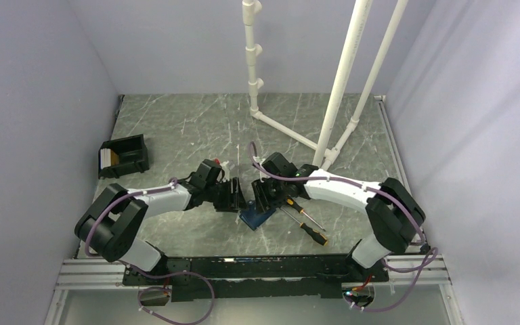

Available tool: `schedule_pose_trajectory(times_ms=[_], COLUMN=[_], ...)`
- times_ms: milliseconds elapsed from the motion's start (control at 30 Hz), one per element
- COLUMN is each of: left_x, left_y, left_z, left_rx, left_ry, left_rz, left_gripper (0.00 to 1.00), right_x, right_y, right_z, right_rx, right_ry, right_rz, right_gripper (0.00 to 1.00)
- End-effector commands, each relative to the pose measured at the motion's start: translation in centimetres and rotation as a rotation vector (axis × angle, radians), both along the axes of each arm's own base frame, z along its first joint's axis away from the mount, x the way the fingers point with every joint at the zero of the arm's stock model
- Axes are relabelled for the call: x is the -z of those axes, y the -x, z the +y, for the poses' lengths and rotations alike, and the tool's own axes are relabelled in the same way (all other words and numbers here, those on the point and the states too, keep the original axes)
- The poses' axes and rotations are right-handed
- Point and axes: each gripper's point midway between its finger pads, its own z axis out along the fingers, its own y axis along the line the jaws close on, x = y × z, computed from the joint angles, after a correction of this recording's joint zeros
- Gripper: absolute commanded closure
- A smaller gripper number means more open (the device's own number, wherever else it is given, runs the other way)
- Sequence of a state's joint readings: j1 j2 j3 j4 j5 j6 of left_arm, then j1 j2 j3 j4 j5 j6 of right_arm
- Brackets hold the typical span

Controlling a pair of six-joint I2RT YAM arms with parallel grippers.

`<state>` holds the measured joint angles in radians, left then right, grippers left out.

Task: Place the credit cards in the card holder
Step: Close the card holder at the center of the board.

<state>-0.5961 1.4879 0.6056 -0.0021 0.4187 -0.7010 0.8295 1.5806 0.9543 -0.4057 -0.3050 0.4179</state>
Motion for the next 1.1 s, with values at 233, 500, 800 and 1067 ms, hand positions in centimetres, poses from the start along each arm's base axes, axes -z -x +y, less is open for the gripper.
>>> schedule_pose_trajectory(times_ms=[233, 500, 800, 1067], left_x=[5.8, 7.4, 6.4, 6.1], left_y=[4.5, 6.5, 7.3, 7.5], left_z=[3.4, 4.3, 5.8, 6.4], left_rx=[-0.051, -0.147, -0.256, -0.287], left_ry=[-0.174, -0.171, -0.158, -0.165], left_rz=[0.178, 0.247, 0.234, 0.236], left_gripper=[0.59, 0.75, 0.78, 0.79], right_x=[2.5, 3.3, 1.6, -0.3], right_y=[-1.8, -5.4, -6.7, -5.7], right_z=[-2.3, 1.4, 1.4, 3.4], right_rx=[0.131, 0.067, 0.053, 0.006], right_ry=[0.06, 0.067, 0.111, -0.006], right_rz=[-0.088, -0.153, -0.2, -0.163], right_gripper=[0.75, 0.76, 0.7, 0.67])
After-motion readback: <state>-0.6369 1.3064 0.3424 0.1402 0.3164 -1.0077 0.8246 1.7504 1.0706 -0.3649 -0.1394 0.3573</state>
